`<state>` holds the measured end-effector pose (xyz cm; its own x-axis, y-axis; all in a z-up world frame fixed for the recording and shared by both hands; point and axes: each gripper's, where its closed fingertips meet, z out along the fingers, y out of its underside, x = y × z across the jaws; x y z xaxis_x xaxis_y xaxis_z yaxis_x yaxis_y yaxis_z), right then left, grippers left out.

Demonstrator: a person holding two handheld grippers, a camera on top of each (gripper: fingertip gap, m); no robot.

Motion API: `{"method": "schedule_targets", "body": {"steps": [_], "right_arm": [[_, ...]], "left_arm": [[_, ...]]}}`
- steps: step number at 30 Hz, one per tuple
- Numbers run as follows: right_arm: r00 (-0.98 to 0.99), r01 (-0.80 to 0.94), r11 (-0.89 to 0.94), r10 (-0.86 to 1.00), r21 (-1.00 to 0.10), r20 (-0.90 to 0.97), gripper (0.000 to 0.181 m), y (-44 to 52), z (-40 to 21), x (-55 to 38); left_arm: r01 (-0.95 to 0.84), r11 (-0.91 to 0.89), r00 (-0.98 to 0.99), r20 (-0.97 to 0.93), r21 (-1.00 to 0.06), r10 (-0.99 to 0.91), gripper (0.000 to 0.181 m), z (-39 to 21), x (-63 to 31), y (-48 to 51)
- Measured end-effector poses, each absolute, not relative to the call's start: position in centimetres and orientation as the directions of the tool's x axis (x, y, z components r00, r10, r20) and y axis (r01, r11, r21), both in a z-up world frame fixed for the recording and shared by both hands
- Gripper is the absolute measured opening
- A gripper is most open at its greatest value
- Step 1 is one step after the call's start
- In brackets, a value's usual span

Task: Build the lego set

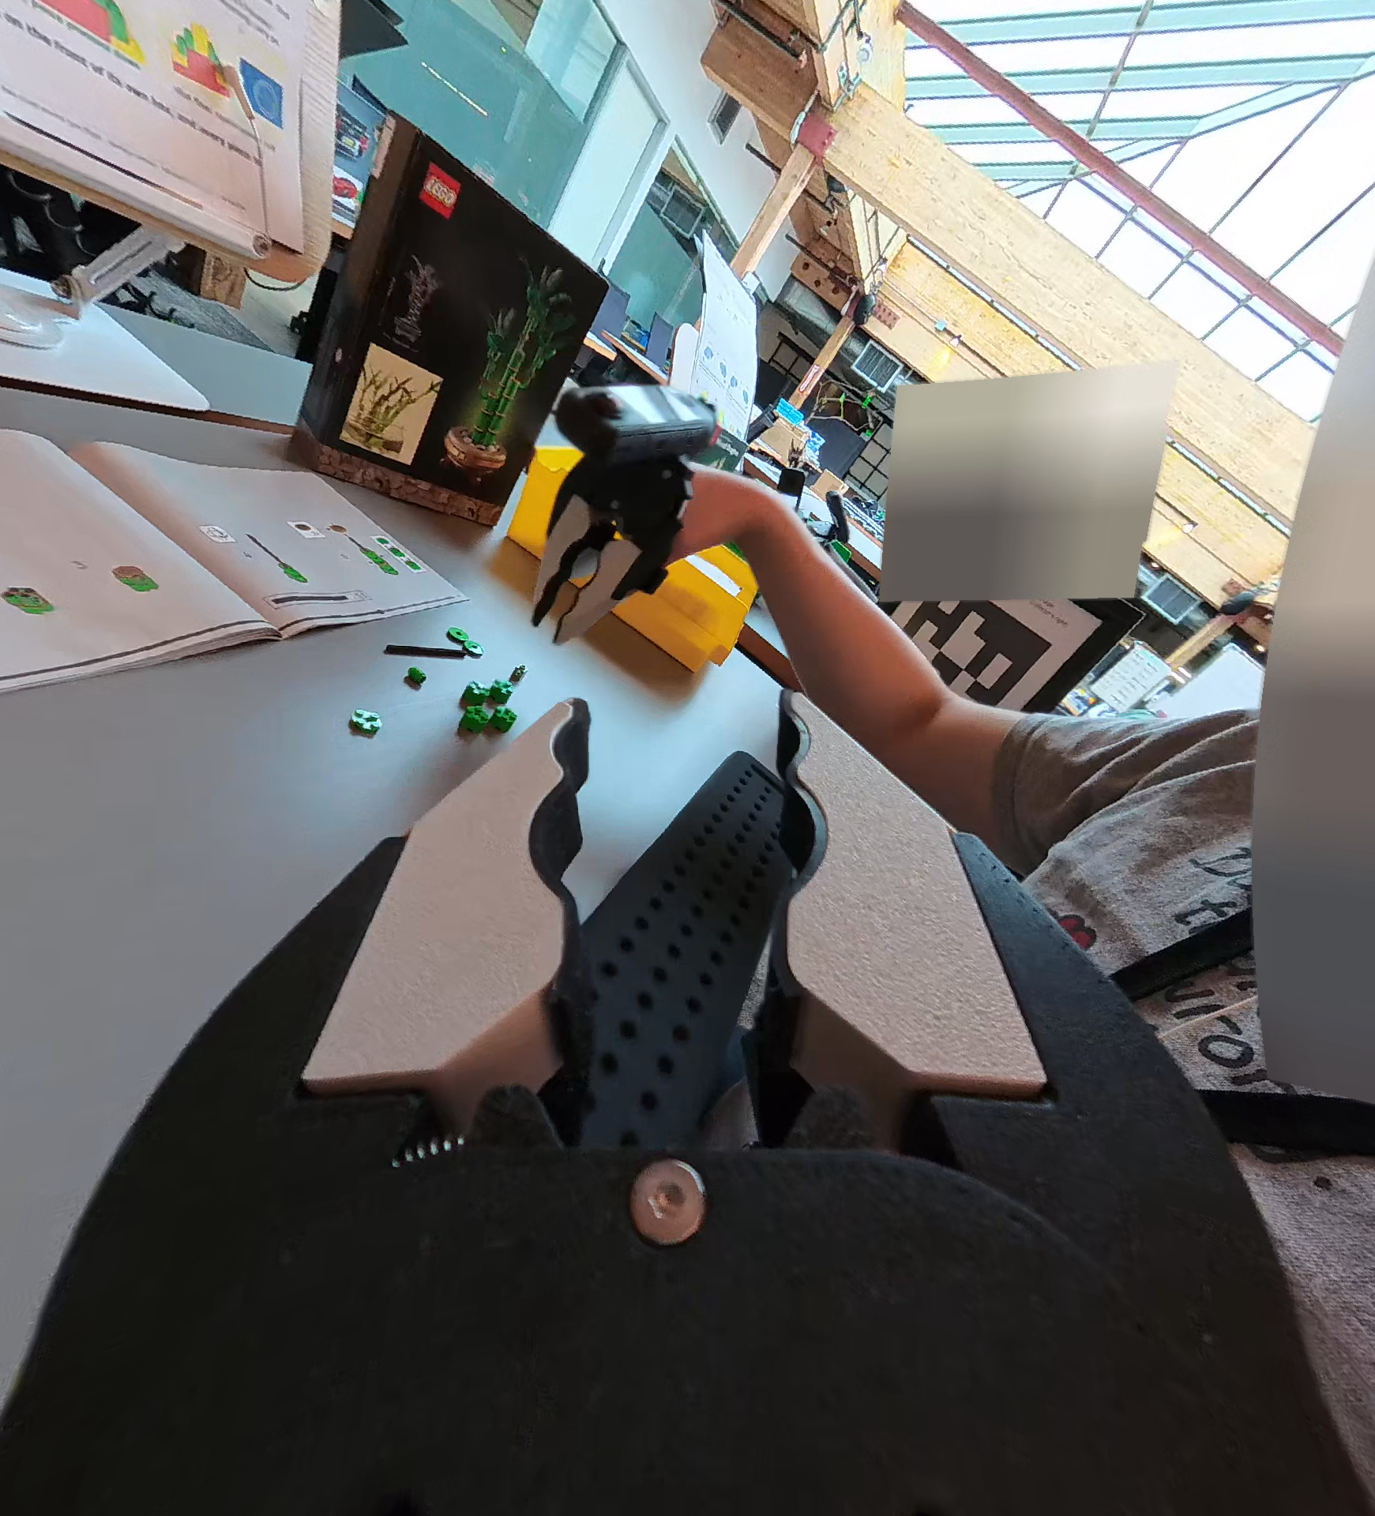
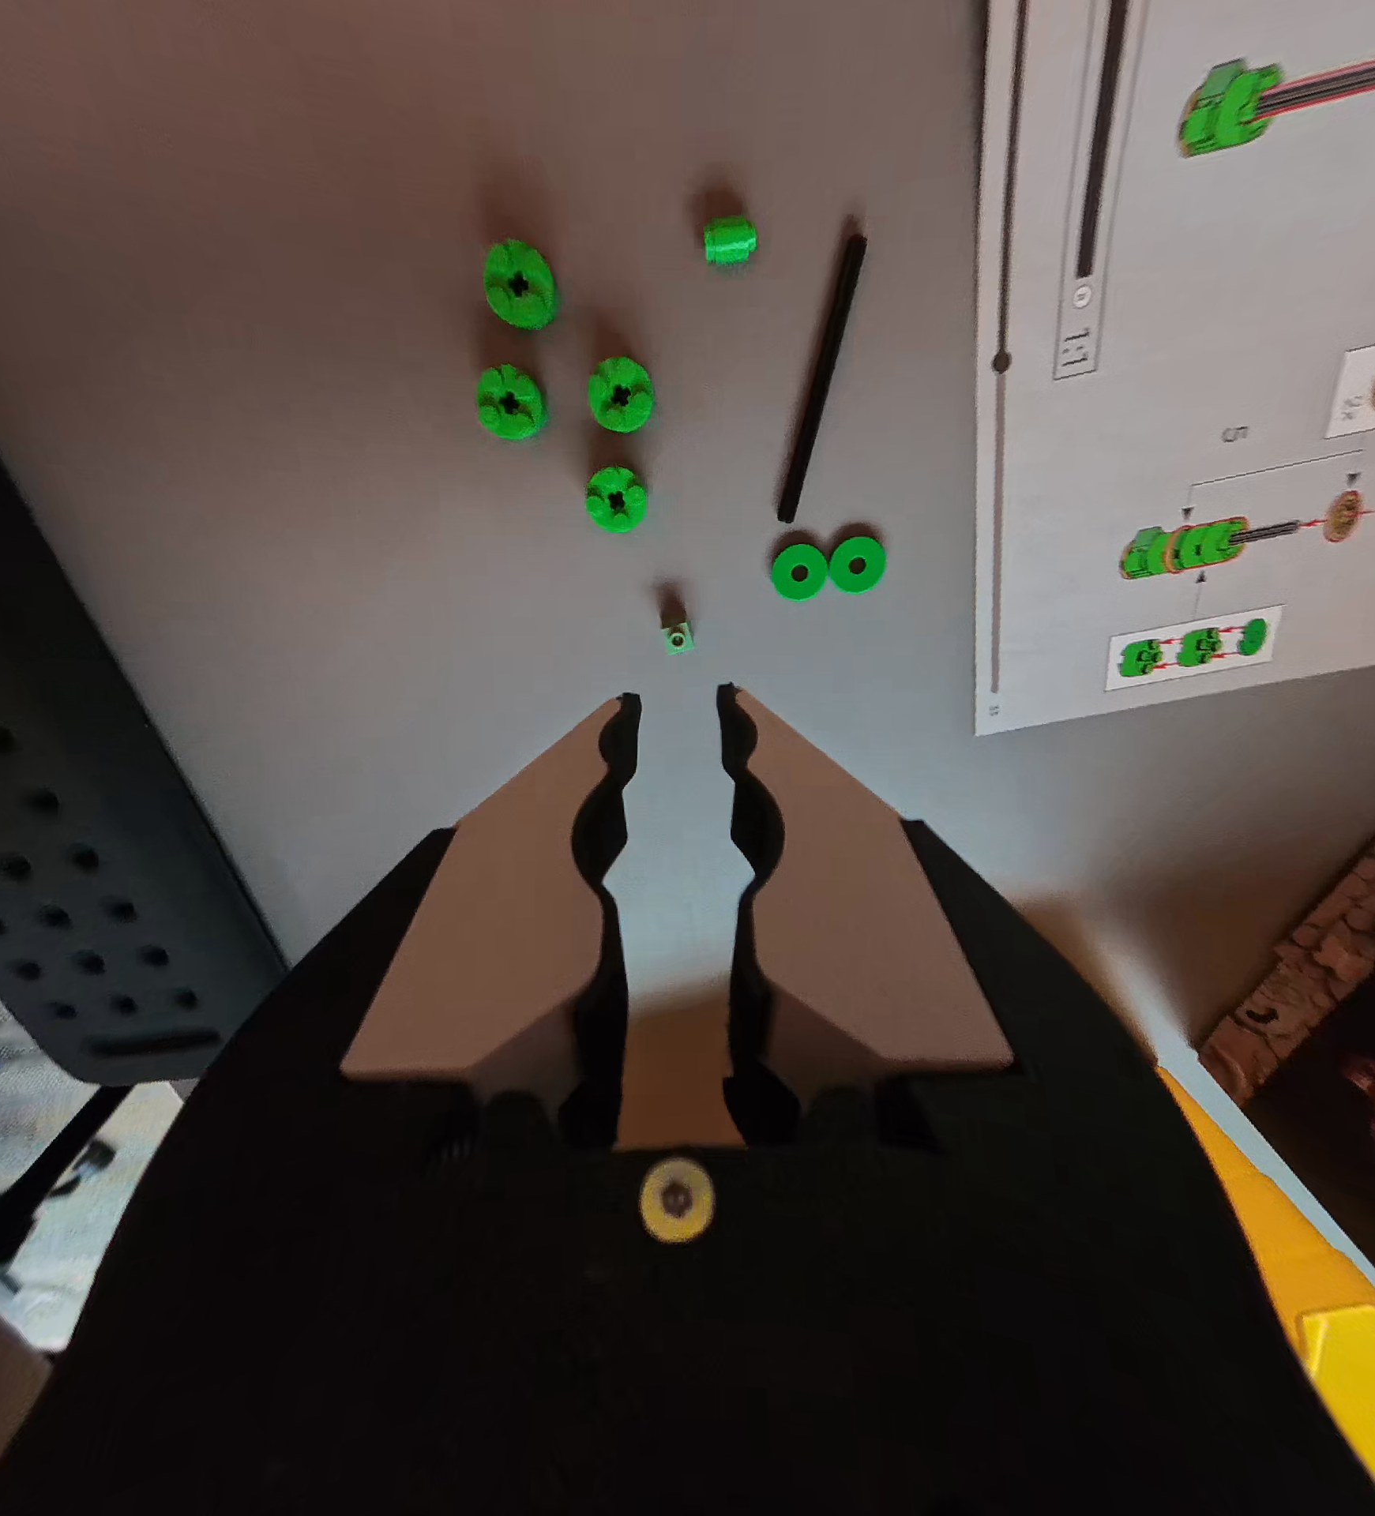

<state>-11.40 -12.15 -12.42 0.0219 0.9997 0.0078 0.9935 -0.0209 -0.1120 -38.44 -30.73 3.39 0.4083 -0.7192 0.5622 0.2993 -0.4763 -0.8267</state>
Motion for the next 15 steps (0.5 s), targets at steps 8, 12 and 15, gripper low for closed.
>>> {"method": "schedule_targets", "body": {"steps": [8,12,15], "right_arm": [[0.041,0.732,0.086,0.985,-0.675,0.170,0.019,-15.1,-4.1,-18.2],[0.125,0.399,0.220,0.949,-0.890,0.290,0.018,-17.1,0.5,-23.6],[0.171,0.214,0.248,0.943,-0.945,0.287,0.014,-18.9,2.0,-27.3]], "left_arm": [[0.311,-0.371,0.592,0.484,-0.875,-0.644,0.046,4.5,-44.8,-30.3],[0.315,-0.308,0.691,0.439,-0.898,-0.574,0.046,5.3,-48.6,-30.8],[0.314,-0.263,0.763,0.407,-0.913,-0.502,0.046,5.5,-51.6,-31.3]]}}
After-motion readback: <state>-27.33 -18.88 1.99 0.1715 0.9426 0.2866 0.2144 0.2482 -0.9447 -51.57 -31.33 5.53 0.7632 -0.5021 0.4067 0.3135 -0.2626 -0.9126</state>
